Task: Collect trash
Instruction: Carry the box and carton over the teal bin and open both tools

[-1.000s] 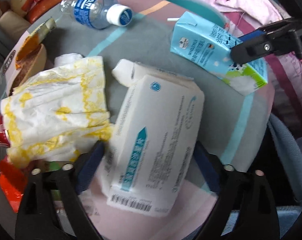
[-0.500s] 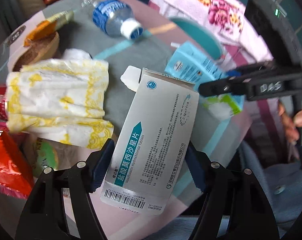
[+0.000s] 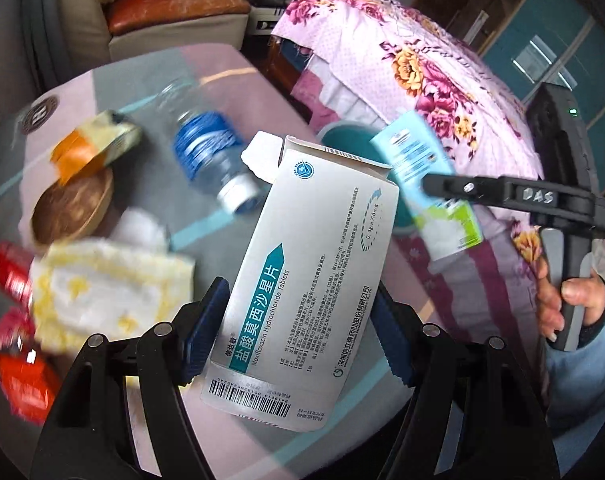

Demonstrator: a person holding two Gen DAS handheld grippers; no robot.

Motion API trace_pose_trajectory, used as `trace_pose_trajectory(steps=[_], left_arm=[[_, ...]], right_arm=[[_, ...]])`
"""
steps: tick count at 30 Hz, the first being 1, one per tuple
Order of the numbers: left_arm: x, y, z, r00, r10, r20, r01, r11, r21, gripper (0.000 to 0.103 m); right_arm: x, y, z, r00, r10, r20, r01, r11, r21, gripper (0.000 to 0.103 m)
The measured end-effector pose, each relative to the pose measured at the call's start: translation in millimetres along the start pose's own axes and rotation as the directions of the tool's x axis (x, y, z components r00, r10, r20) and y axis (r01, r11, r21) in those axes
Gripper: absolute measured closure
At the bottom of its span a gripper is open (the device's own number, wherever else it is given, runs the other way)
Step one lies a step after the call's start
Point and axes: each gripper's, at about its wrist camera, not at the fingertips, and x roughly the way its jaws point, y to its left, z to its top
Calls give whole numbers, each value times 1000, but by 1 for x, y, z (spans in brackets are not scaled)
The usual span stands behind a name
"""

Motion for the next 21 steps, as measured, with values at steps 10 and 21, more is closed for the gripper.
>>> trace_pose_trajectory(steps=[10,21], left_arm=[[63,-67,75,999,-12,-51,17,996,86,32],[150,-108,121,988,-10,-153,30,992,125,29]], right_arm=[[-46,-82,35,989,-77,125,59,989,139,66],[-43,-133,48,987,-110,117,83,974,213,66]])
